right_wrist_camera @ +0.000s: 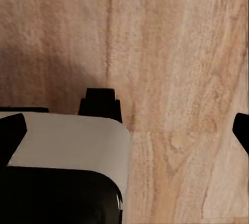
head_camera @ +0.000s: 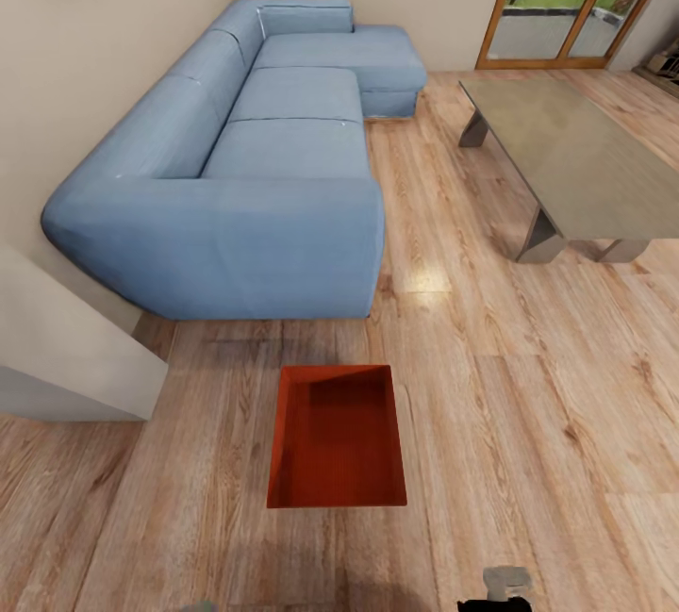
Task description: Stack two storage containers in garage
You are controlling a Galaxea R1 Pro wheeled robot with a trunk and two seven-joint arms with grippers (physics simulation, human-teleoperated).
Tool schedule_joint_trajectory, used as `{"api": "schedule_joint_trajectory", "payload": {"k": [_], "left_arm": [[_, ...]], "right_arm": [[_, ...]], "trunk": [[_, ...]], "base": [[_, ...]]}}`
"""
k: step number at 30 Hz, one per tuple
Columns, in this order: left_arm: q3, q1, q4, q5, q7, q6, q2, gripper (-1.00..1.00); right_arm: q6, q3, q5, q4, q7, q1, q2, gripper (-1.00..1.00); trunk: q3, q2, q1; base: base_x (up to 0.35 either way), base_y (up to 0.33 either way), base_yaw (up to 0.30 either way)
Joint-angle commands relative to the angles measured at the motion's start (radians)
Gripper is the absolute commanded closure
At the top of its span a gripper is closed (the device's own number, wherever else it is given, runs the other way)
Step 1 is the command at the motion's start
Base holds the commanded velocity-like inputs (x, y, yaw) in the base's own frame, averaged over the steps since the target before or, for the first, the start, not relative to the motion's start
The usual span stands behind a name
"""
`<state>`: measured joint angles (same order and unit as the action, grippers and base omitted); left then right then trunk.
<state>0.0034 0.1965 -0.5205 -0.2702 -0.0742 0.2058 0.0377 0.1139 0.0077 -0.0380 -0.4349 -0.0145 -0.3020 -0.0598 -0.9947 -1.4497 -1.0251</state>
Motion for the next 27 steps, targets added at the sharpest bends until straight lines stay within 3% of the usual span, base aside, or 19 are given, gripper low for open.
{"api": "schedule_joint_trajectory", "payload": {"k": [1,3,5,6,7,12,18,23,24,26,27], "left_arm": [[0.0,0.037,0.016,-0.01,-0.022,0.016,-0.005,-1.0],[-0.001,0.094,0.046,-0.008,-0.044,0.039,-0.013,-1.0],[-0.004,0.176,0.087,-0.004,-0.061,0.078,-0.024,-1.0],[-0.004,0.188,0.091,-0.003,-0.063,0.082,-0.026,-1.0],[-0.005,0.22,0.1,-0.002,-0.066,0.092,-0.033,-1.0],[-0.008,0.299,0.104,0.006,-0.1,0.132,-0.06,-1.0],[-0.01,0.34,0.061,0.031,-0.196,0.215,-0.074,-1.0],[-0.009,0.393,0.05,0.032,-0.215,0.213,-0.081,-1.0],[-0.009,0.408,0.053,0.033,-0.217,0.203,-0.087,-1.0],[-0.015,0.432,0.053,0.058,-0.221,0.169,-0.135,-1.0],[-0.016,0.435,0.05,0.069,-0.221,0.166,-0.141,-1.0]], "right_arm": [[0.01,0.001,0.002,-0.002,-0.014,-0.024,0.005,-1.0],[0.03,0.001,0.007,-0.001,-0.027,-0.072,0.019,-1.0],[0.077,0.001,0.011,0.032,-0.053,-0.162,0.047,-1.0],[0.082,0.001,0.012,0.045,-0.059,-0.181,0.053,-1.0],[0.091,0.001,0.012,0.086,-0.076,-0.244,0.069,-1.0],[0.085,0.002,0.013,0.17,-0.097,-0.369,0.118,-1.0],[0.029,0.002,0.01,0.187,-0.128,-0.399,0.17,-1.0],[-0.059,0.0,0.023,0.191,-0.14,-0.404,0.185,-1.0],[-0.072,0.0,0.036,0.192,-0.141,-0.404,0.186,-1.0],[-0.088,0.004,0.076,0.192,-0.143,-0.405,0.187,-1.0],[-0.091,0.008,0.076,0.192,-0.142,-0.406,0.187,-1.0]], "trunk": [[-0.001,0.0,0.0],[-0.001,0.0,0.0],[-0.001,0.0,0.0],[-0.001,0.0,0.0],[-0.001,0.0,0.0],[-0.001,0.0,0.0],[-0.001,0.0,0.0],[-0.001,0.0,0.0],[-0.001,0.0,0.0],[-0.001,0.0,0.0],[-0.001,0.0,0.0]], "base": [[0.0,0.0,0.0],[0.0,0.0,0.0],[0.0,0.0,0.0],[0.0,0.0,0.0],[0.0,0.0,0.0],[0.0,0.0,0.0],[0.0,0.0,0.0],[0.0,0.0,0.0],[0.0,0.0,0.0],[0.0,0.0,0.0],[0.0,0.0,0.0]]}}
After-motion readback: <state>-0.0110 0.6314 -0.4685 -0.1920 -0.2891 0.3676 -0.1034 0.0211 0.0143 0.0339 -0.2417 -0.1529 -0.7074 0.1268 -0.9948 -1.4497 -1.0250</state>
